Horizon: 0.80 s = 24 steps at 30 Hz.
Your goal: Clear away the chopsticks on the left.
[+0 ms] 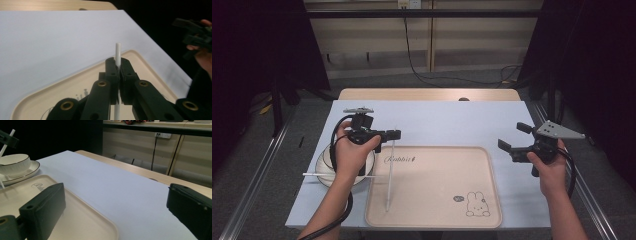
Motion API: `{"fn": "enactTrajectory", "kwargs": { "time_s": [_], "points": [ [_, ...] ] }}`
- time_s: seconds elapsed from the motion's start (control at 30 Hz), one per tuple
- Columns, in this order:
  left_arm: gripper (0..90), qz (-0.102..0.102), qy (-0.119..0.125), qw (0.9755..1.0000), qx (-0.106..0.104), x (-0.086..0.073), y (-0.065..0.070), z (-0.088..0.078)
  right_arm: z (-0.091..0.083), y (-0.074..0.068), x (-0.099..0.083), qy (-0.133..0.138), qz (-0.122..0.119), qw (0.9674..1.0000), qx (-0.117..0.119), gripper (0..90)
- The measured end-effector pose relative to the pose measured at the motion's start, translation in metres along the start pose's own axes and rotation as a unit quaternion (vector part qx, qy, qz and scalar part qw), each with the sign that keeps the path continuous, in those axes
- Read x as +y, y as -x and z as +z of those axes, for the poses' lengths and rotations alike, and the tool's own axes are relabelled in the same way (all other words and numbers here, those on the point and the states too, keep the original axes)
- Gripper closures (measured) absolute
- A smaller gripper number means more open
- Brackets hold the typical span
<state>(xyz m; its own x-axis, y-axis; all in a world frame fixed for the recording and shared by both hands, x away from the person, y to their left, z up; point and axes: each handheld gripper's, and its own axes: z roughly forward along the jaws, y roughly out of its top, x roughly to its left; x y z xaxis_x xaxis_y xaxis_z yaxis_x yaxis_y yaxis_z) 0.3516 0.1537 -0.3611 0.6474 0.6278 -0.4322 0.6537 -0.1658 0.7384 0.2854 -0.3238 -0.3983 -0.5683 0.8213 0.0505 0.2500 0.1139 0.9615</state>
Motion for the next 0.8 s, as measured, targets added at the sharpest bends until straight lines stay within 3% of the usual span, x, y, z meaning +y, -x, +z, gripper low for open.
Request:
{"fn": "enactTrajectory", "kwargs": {
  "time_s": [0.03,0.07,0.1,0.13,0.23,0.3,0.43,0.47,0.67,0.73,0.8],
  "points": [
    [87.3,0.000,0.000,1.0000,0.000,0.000,0.000,0.000,0.000,0.000,0.000,0.000,0.001,1.0000,0.000,1.9],
    [87.4,-0.004,-0.004,0.9998,0.020,-0.002,0.001,0.003,0.000,0.000,0.000,0.000,0.000,1.0000,-0.002,1.9],
    [87.3,-0.004,-0.004,0.9998,0.020,-0.002,0.001,0.003,0.000,0.000,0.000,0.000,0.000,1.0000,-0.002,1.9],
    [87.3,-0.014,-0.006,0.9993,0.035,-0.004,0.002,0.006,0.000,0.000,0.000,0.001,-0.001,1.0000,-0.001,1.9],
    [87.4,-0.027,-0.011,0.9983,0.050,-0.005,0.002,0.008,0.000,0.000,0.000,0.000,0.000,1.0000,0.001,1.9],
    [87.4,-0.053,-0.012,0.9964,0.065,-0.008,0.000,0.011,0.000,0.000,0.000,0.000,-0.001,1.0000,-0.001,1.9],
    [87.3,-0.076,-0.014,0.9943,0.074,-0.010,-0.003,0.015,-0.001,0.001,0.000,0.000,0.000,1.0000,-0.001,1.9],
    [87.4,-0.086,-0.020,0.9924,0.086,-0.012,-0.005,0.018,-0.001,0.001,0.000,0.000,0.000,1.0000,-0.001,1.9],
    [87.3,-0.107,-0.033,0.9896,0.091,-0.018,-0.012,0.027,-0.001,0.001,0.000,0.001,-0.002,1.0000,-0.001,1.9],
    [87.3,-0.123,-0.038,0.9868,0.099,-0.021,-0.014,0.031,0.000,0.000,0.000,0.001,-0.001,1.0000,0.002,1.9],
    [87.3,-0.127,-0.037,0.9862,0.100,-0.022,-0.015,0.032,0.000,0.000,0.000,0.001,-0.001,1.0000,0.000,1.9]
  ]
}}
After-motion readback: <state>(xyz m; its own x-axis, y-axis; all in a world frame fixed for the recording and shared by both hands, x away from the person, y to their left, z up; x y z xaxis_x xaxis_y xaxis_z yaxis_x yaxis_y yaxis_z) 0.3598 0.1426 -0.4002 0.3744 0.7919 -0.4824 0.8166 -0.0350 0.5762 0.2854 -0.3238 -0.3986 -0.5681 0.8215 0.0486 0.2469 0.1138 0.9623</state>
